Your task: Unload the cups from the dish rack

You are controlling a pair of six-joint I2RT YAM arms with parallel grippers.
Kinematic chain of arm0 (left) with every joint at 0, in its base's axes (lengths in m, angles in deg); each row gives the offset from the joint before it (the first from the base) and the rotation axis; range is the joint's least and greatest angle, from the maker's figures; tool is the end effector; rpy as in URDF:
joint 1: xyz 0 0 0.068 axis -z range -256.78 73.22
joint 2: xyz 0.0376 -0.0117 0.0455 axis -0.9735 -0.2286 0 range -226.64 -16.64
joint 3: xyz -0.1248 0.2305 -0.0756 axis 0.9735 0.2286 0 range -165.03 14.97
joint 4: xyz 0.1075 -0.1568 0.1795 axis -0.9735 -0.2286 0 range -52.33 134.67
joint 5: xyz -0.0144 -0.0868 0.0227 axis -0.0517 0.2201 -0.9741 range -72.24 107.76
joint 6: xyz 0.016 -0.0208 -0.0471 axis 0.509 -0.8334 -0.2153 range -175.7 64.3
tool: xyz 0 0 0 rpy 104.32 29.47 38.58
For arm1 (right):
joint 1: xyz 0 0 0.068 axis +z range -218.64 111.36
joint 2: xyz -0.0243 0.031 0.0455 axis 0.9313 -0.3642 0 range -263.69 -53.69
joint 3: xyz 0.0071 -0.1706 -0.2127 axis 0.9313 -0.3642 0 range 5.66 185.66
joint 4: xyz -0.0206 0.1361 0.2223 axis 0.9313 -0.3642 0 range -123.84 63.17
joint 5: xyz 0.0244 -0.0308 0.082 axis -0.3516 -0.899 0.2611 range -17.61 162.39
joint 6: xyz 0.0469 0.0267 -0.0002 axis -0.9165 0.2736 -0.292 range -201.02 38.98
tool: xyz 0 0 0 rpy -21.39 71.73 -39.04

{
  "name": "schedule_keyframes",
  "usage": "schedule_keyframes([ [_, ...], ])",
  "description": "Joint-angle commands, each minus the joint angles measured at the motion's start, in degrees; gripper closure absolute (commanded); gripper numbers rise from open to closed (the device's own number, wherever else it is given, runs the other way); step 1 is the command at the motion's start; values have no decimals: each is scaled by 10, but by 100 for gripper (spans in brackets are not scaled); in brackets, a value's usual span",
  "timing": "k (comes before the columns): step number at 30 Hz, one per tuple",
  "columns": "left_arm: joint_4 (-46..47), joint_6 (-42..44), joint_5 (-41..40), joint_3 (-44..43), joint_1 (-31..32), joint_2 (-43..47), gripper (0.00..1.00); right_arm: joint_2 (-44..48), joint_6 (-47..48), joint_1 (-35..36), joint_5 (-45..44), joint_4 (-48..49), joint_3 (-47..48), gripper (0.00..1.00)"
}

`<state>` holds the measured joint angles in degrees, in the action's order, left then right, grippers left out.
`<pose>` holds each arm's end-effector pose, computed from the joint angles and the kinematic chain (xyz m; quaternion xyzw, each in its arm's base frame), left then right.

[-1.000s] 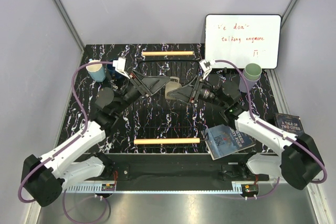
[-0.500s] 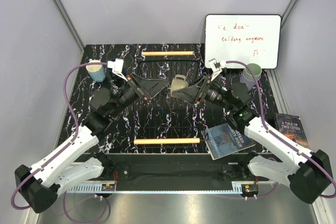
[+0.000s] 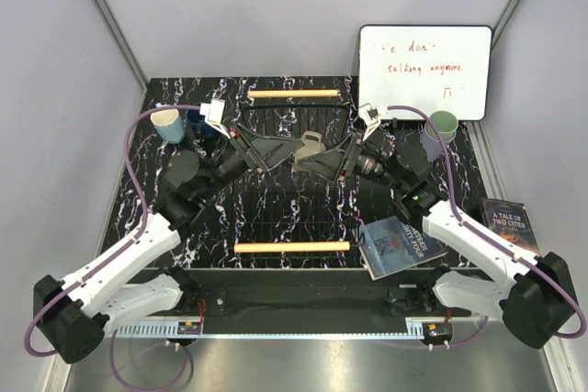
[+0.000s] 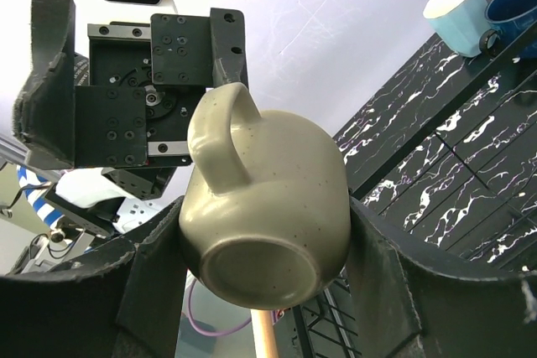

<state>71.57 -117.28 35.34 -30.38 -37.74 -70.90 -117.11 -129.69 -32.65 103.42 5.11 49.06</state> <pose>0.1639 -0.1468 0.3824 0.0077 0.5940 -0.6726 0.4413 0.1955 0.1647 0.3436 -0.1395 0.6262 0.6285 0.4398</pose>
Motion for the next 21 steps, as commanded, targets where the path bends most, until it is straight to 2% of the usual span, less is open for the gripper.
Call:
schedule_keyframes([
  [1,60,-24,28,2,17,-19,22,2,-5,0,4,51,21,100],
  [9,71,-28,32,1,46,-40,24,10,7,0,-1,32,25,100],
  [13,36,-10,17,4,49,-25,23,32,35,0,-13,-6,35,100],
  [15,37,-5,14,5,49,-17,27,28,36,0,-4,-7,41,100],
  [16,38,-5,17,3,49,-19,31,26,32,0,-2,-5,42,100],
  [17,43,-5,21,1,49,-23,49,23,27,0,1,0,40,100],
  [19,45,-6,23,-4,49,-26,68,19,20,0,4,16,33,100],
  [20,43,-5,23,-4,49,-28,90,18,16,0,5,21,30,100],
  [21,40,-2,19,-8,49,-26,98,18,15,0,7,22,28,100],
])
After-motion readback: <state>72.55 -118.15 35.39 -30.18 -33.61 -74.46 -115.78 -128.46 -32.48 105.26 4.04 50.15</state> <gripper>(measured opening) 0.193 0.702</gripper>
